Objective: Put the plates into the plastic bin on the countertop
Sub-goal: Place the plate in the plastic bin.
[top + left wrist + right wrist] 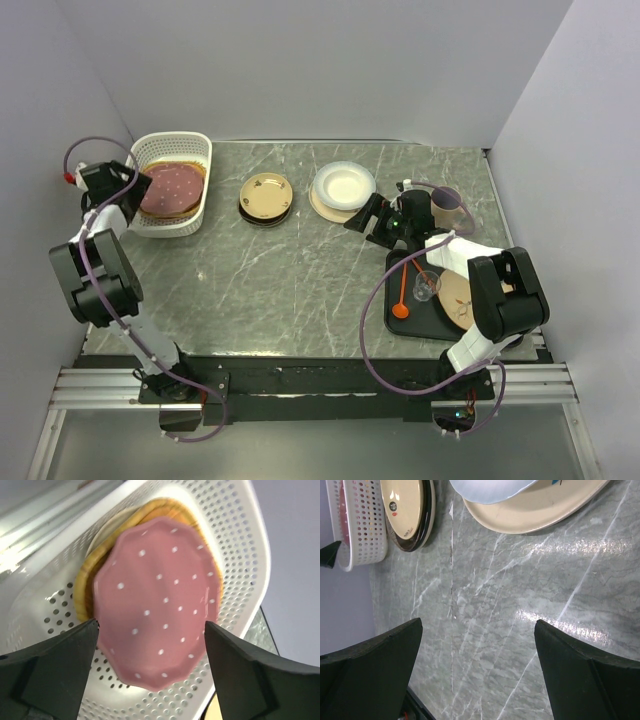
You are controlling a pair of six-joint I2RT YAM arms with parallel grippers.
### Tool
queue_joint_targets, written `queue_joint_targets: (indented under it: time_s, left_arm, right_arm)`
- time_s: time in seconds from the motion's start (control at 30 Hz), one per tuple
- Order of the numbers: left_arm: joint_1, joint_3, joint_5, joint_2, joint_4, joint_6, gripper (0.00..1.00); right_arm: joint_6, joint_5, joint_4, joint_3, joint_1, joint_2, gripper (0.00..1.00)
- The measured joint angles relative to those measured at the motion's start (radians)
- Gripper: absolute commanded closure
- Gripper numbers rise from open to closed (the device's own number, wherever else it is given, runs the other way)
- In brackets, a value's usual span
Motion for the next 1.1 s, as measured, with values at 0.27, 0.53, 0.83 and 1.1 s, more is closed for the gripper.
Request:
queue_joint_targets:
  time_s: [0.27, 0.53, 0.83, 1.1]
  left_arm:
    - [-0.101, 0.026, -0.177, -0.1, -0.055, 0.087, 0.01]
    - [-0.243, 0.034, -0.306, -0.158, -0.098, 0.167, 0.01]
    - [-0.346, 0.039, -0.312, -0.233, -0.113, 0.2, 0.01]
    - [-0.418, 0.014, -0.304, -0.28, -0.109, 0.204, 0.01]
  right_arm:
    - [0.0, -0.002, 0.0, 0.0, 0.0, 0.0, 0.0]
    - [0.0, -0.002, 0.0, 0.0, 0.0, 0.0, 0.0]
    - [0.002, -0.001, 0.0, 0.0, 0.0, 0.0, 0.0]
    - [0.015, 0.006, -0.001, 0.002, 0.0, 0.0, 0.02]
